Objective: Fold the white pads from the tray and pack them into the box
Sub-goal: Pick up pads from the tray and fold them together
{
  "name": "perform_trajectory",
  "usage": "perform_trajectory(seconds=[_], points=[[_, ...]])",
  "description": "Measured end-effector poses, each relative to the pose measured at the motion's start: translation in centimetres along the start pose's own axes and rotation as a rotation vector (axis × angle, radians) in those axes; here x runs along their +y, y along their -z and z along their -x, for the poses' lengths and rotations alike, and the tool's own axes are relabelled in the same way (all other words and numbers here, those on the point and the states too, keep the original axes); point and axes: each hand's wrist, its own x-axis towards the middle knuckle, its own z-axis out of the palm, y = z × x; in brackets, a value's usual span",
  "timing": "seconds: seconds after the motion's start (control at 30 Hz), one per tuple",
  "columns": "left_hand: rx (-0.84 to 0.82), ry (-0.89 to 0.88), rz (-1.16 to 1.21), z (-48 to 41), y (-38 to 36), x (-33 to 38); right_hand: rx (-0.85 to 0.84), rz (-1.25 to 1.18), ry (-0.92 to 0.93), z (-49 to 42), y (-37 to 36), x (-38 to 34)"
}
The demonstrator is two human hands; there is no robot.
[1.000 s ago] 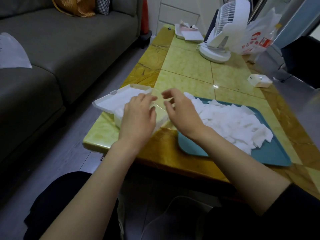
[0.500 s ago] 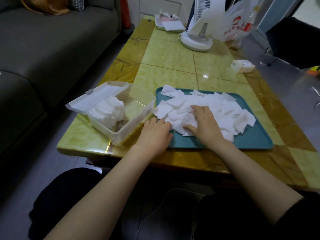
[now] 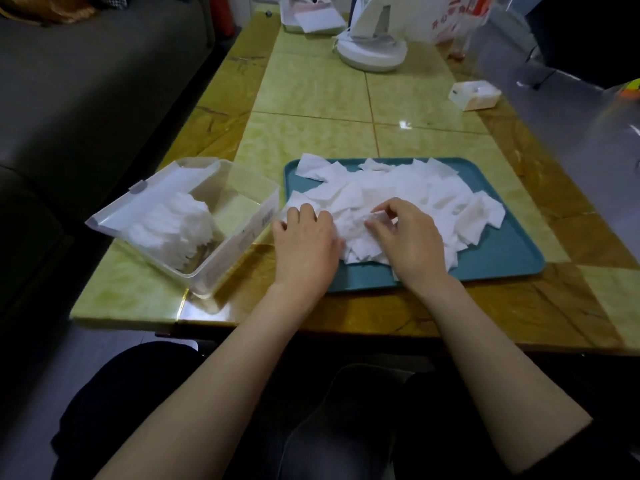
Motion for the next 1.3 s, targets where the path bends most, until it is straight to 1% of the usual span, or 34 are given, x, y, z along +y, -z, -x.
perform_trajectory(seconds=[0.07, 0.13, 0.2, 0.27, 0.3, 0.33, 0.4, 0.43, 0.47, 0.5, 0.53, 0.57, 0.6, 0.67, 0.73, 0.83, 0.9, 1.0, 1.07, 1.1, 1.13, 1.17, 1.23, 1.3], points=[[-0.033, 0.015, 0.032, -0.3, 0.1, 0.2, 0.043, -0.028, 0.045, -0.1, 0.5, -0.2], [-0.034, 0.053, 0.183, -0.7, 0.6, 0.4, 0.042, -0.100, 0.080, 0.0, 0.9, -0.6], [-0.029, 0.076, 0.516, -0.9, 1.0, 0.7, 0.030, -0.246, 0.056, 0.1, 1.2, -1.2], [-0.003, 0.076, 0.857, -0.8, 1.6, 1.0, 0.015, -0.390, -0.011, 0.2, 1.5, -1.7], [0.005, 0.089, 0.959, -0.6, 1.9, 1.1, -0.017, -0.462, -0.045, 0.2, 1.7, -2.0], [0.007, 0.093, 1.003, -0.4, 2.0, 1.1, -0.068, -0.561, -0.087, 0.2, 1.9, -2.1], [0.047, 0.091, 0.975, -0.2, 2.2, 0.9, -0.162, -0.770, -0.180, 0.1, 2.1, -2.4], [0.074, 0.102, 0.951, -0.2, 2.2, 0.6, -0.150, -0.784, -0.201, 0.0, 2.1, -2.4], [0.100, 0.117, 0.937, -0.2, 2.2, 0.4, -0.095, -0.680, -0.190, -0.2, 1.9, -2.1], [0.112, 0.127, 0.937, -0.2, 2.3, 0.2, -0.037, -0.501, -0.156, -0.6, 1.7, -1.5], [0.114, 0.132, 0.936, -0.2, 2.4, -0.1, -0.012, -0.326, -0.118, -1.0, 1.5, -0.8], [0.107, 0.136, 0.930, -0.1, 2.4, -0.2, -0.027, -0.202, -0.095, -1.4, 1.2, -0.2], [0.098, 0.136, 0.920, 0.0, 2.4, -0.4, -0.074, -0.125, -0.104, -1.7, 1.0, 0.4], [0.090, 0.132, 0.898, 0.3, 2.4, -0.7, -0.174, -0.060, -0.166, -2.2, 0.6, 1.1], [0.096, 0.129, 0.861, 0.6, 2.5, -1.1, -0.195, -0.036, -0.184, -2.4, 0.3, 1.2], [0.139, 0.113, 0.790, 0.6, 2.6, -1.7, -0.086, -0.041, -0.146, -2.3, 0.5, 0.9], [0.156, 0.106, 0.759, 0.6, 2.6, -1.9, -0.008, 0.012, -0.107, -2.1, 0.9, 0.5], [0.139, 0.103, 0.752, 0.4, 2.5, -2.2, 0.099, 0.082, -0.077, -1.9, 1.7, 0.5], [0.137, 0.121, 0.766, 0.3, 2.6, -2.3, 0.190, 0.035, -0.039, -1.8, 2.3, 0.5], [0.142, 0.133, 0.775, 0.2, 2.6, -2.3, 0.223, -0.043, -0.031, -1.7, 2.6, 0.2], [0.142, 0.146, 0.782, 0.2, 2.7, -2.2, 0.226, -0.179, -0.051, -1.5, 2.8, -0.2], [0.137, 0.160, 0.790, 0.1, 2.7, -2.1, 0.184, -0.343, -0.096, -1.1, 2.9, -0.8], [0.112, 0.195, 0.826, 0.0, 2.7, -1.9, 0.014, -0.648, -0.215, 0.0, 2.7, -2.3], [0.083, 0.215, 0.893, -0.1, 2.6, -1.5, -0.156, -0.845, -0.303, 0.9, 2.1, -3.4]])
